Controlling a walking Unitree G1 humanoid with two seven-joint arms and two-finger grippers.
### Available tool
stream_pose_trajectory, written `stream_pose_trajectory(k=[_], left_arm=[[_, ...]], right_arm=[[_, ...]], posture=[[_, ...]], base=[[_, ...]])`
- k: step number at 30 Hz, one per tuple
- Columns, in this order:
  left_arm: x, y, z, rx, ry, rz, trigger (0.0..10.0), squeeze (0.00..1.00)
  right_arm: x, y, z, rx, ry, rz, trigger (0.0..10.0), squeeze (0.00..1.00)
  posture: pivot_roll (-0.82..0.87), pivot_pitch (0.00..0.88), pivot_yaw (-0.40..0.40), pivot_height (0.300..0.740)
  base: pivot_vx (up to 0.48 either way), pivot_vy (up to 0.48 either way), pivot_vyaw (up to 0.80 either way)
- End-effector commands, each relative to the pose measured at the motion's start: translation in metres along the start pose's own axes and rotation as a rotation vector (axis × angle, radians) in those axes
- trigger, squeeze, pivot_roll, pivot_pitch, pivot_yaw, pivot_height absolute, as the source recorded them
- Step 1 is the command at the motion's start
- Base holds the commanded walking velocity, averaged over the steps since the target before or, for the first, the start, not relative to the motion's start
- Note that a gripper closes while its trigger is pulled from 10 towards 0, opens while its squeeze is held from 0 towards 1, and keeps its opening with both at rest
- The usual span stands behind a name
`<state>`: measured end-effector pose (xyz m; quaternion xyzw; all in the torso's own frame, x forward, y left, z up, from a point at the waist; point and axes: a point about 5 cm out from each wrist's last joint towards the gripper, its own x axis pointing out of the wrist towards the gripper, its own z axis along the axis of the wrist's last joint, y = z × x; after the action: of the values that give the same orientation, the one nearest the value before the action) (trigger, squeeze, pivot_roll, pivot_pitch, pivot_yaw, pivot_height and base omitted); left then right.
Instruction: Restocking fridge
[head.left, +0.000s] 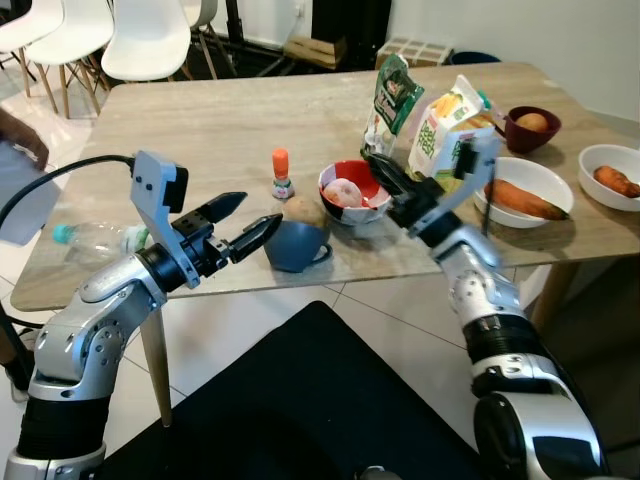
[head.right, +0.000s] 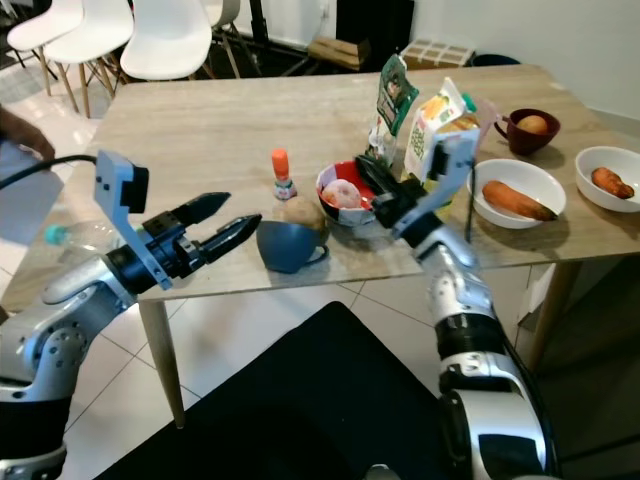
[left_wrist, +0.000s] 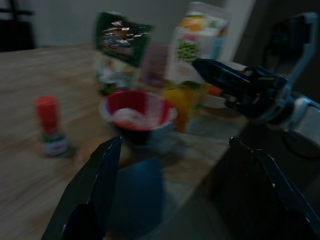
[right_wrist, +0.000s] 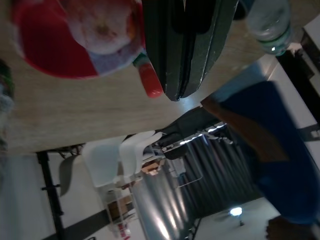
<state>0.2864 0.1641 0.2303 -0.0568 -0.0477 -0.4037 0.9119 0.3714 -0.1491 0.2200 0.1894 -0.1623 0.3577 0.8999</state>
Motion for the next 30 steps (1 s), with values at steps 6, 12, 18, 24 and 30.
stream_pose_trajectory(k=[6,12,18,24,30], left_arm=[[0.0,-0.016,-0.02,-0.056,0.059,-0.138,10.0,0.0],[-0.007,-0.025,-0.035,-0.089,0.119,-0.211,10.0,0.0],[-0.022,-0.026,-0.08,-0.06,0.328,-0.175,10.0,0.0],[-0.026,-0.012,-0.103,-0.01,0.391,-0.017,10.0,0.0],[-0.033,0.006,-0.134,0.023,0.481,0.219,10.0,0.0]], right_arm=[[-0.027,0.007,-0.002,0.013,0.095,0.176,10.0,0.0],[-0.055,0.018,-0.015,0.051,0.247,0.321,10.0,0.0],[-0.095,0.034,-0.055,0.074,0.576,0.462,10.0,0.0],[-0.116,0.036,-0.08,-0.008,0.801,0.512,10.0,0.0],[-0.136,0.029,-0.107,-0.107,1.003,0.467,10.0,0.0]], posture=[[-0.09,0.077,0.051,0.74],[-0.09,0.079,0.049,0.74],[-0.09,0.085,0.043,0.74],[-0.08,0.085,0.041,0.74],[-0.08,0.083,0.042,0.74]], base=[[0.0,0.0,0.0],[0.0,0.0,0.0],[0.0,0.0,0.0],[0.0,0.0,0.0],[0.0,0.0,0.0]])
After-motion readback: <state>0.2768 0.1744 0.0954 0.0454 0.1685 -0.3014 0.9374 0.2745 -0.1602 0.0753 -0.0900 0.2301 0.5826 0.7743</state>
